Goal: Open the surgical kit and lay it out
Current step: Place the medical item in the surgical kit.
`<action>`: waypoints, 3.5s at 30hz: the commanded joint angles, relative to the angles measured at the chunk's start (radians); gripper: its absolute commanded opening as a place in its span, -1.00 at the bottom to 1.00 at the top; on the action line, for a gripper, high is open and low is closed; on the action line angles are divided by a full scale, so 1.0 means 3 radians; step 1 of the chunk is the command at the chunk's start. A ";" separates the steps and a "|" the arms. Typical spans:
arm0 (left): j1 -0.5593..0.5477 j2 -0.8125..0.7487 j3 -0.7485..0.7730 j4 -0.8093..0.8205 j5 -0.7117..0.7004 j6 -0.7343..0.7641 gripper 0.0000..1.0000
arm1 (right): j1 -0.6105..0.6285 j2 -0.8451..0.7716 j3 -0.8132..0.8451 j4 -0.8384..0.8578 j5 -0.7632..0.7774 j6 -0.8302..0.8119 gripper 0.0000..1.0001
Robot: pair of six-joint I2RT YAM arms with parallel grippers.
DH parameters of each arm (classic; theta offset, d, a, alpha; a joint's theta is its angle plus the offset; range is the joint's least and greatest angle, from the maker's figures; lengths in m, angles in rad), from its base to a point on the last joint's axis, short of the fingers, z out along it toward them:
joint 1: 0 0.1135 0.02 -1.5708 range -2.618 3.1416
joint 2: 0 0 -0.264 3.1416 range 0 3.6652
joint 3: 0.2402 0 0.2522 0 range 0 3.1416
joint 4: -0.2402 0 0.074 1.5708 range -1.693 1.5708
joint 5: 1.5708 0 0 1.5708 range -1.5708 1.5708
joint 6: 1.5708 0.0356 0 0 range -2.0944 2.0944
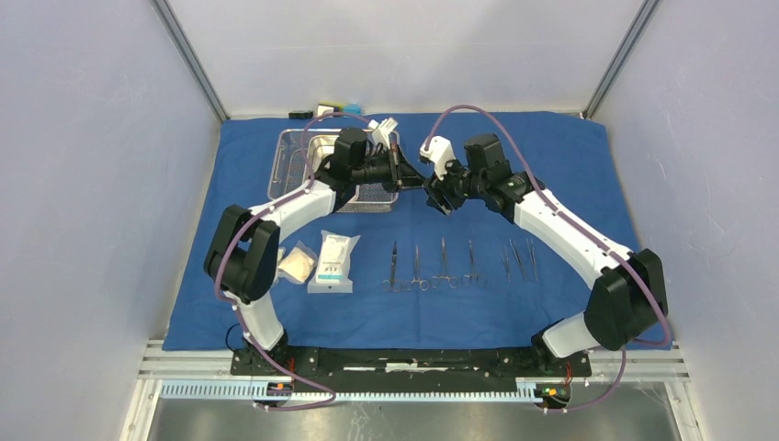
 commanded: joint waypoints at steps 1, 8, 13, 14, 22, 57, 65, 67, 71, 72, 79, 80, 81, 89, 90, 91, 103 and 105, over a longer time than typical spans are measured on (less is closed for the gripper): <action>-0.0011 0.0020 0.0089 0.0160 0.0095 0.0117 -0.95 | 0.0005 0.0026 0.0092 0.0003 0.0146 -0.0035 0.18; -0.0012 -0.0005 0.0004 0.0387 0.0168 0.0102 -0.95 | 0.0002 0.0014 0.0035 0.0048 0.0019 0.0009 0.08; -0.0013 -0.0029 -0.0050 0.0519 0.0193 0.0134 -0.95 | 0.0001 0.0039 0.0019 0.0073 -0.0194 0.0061 -0.10; -0.0011 -0.0037 -0.0055 0.0519 0.0194 0.0160 -0.95 | 0.0001 0.0029 0.0012 0.0090 -0.0208 0.0076 -0.13; -0.0016 -0.0056 -0.0091 0.0535 0.0184 0.0195 -0.95 | -0.0010 0.0035 0.0002 0.0123 -0.0187 0.0124 -0.29; -0.0011 0.0104 0.0062 0.0590 0.0241 0.0180 -0.19 | -0.0035 0.0023 -0.0165 0.0216 -0.0202 0.0195 -0.99; 0.0021 0.0014 0.0113 0.0420 0.0213 0.0370 0.09 | -0.0080 -0.0057 -0.0279 0.0261 -0.0081 0.0216 -0.99; 0.0051 -0.0024 0.0113 0.0331 0.0160 0.0462 0.15 | -0.0127 -0.0102 -0.0312 0.0261 -0.0074 0.0217 -0.99; 0.0148 -0.0132 0.0102 0.0168 -0.0011 0.0688 0.25 | -0.0286 -0.0234 -0.0448 0.0222 0.0004 0.0196 -0.99; 0.0164 -0.0167 0.0110 0.0078 -0.0076 0.0793 0.27 | -0.0352 -0.0269 -0.0475 0.0181 0.0045 0.0174 -0.99; 0.0209 -0.0430 0.0213 -0.0664 -0.0730 0.1636 0.44 | -0.1032 -0.0580 -0.0924 -0.0222 0.0292 0.0113 -0.99; 0.0206 -0.0455 0.0203 -0.0717 -0.0804 0.1707 0.45 | -0.1117 -0.0638 -0.1005 -0.0285 0.0341 0.0092 -0.99; 0.0208 -0.0479 0.0194 -0.0785 -0.0852 0.1751 0.47 | -0.1217 -0.0689 -0.1083 -0.0343 0.0391 0.0062 -0.99; 0.0207 -0.0547 0.0121 -0.1046 -0.1085 0.1974 0.68 | -0.2002 -0.0829 -0.1265 -0.0734 0.0630 -0.0042 -0.99; 0.0209 -0.0551 0.0110 -0.1044 -0.1100 0.1981 0.71 | -0.2128 -0.0825 -0.1273 -0.0762 0.0609 -0.0052 -0.99; 0.0209 -0.0552 0.0103 -0.1046 -0.1102 0.1997 0.74 | -0.2240 -0.0810 -0.1282 -0.0793 0.0584 -0.0064 -0.99; 0.0209 -0.0508 0.0195 -0.1058 -0.0918 0.2010 0.89 | -0.2798 -0.0791 -0.1721 -0.0594 0.0529 -0.0262 -0.99; 0.0209 -0.0475 0.0249 -0.1113 -0.0900 0.2026 0.91 | -0.2866 -0.0768 -0.1776 -0.0543 0.0461 -0.0287 -0.99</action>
